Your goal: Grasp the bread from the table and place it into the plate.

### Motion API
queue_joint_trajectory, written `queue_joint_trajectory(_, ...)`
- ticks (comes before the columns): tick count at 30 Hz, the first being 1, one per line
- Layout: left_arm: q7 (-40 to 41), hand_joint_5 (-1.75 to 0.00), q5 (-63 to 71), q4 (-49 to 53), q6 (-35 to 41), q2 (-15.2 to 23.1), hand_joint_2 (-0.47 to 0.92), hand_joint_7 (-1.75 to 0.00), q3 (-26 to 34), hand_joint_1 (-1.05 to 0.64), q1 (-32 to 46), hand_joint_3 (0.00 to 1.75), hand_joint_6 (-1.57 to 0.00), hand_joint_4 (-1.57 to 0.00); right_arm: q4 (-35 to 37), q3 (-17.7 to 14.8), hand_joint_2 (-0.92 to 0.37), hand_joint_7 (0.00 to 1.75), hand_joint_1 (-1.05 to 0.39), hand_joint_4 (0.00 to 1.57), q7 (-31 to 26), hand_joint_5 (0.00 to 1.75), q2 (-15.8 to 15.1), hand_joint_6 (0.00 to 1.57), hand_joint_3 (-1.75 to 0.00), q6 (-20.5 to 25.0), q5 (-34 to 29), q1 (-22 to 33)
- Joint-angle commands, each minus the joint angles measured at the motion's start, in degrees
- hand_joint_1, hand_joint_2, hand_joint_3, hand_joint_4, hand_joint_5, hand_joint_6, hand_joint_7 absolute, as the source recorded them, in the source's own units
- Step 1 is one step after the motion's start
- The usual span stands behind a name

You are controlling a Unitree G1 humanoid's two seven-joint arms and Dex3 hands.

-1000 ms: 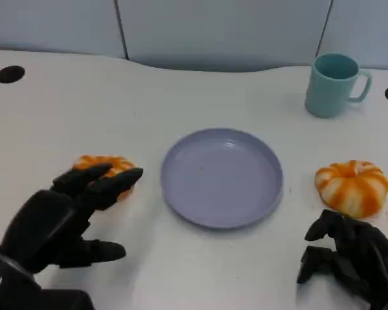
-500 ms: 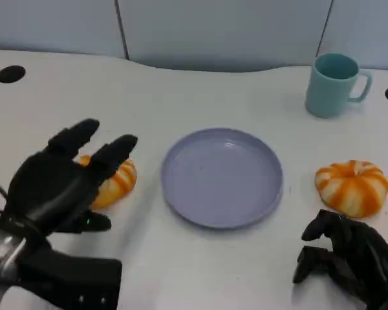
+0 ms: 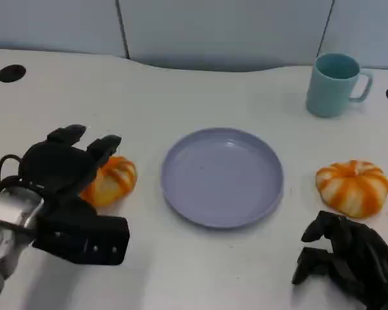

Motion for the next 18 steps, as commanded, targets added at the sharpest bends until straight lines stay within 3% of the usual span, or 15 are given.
queue_joint_trajectory(1, 1.76, -0.01, -0.65, 10.32, 0.39, -1.96, 0.81, -0.01, -4.17, -0.6, -6.1, 0.0, -0.09, -0.03, -0.2, -0.39, -0.92, 0.98, -0.45, 1.27, 0.24, 1.01, -0.74, 1.14, -0.39, -0.05, 0.2, 0.54)
queue_joint_trajectory(11, 4.61, 0.0, -1.28, 31.98, 4.1, -9.32, 0.76, 0.0, -11.93, -0.64, -16.64, 0.0, -0.09, 0.0, -0.6, -0.72, -0.92, 0.97, -0.45, 1.27, -0.35, 1.02, -1.06, 1.16, -0.41, 0.42, -0.05, 0.56)
queue_joint_trajectory(18, 4.41, 0.0, -2.24, 37.35, 4.31, -11.01, 0.76, 0.0, -14.98, -0.65, -19.6, 0.01, -0.07, 0.0, -1.35, -0.79, -0.92, 0.97, -0.45, 1.26, -0.22, 1.02, -1.07, 1.15, -0.4, 0.68, 0.24, 1.26)
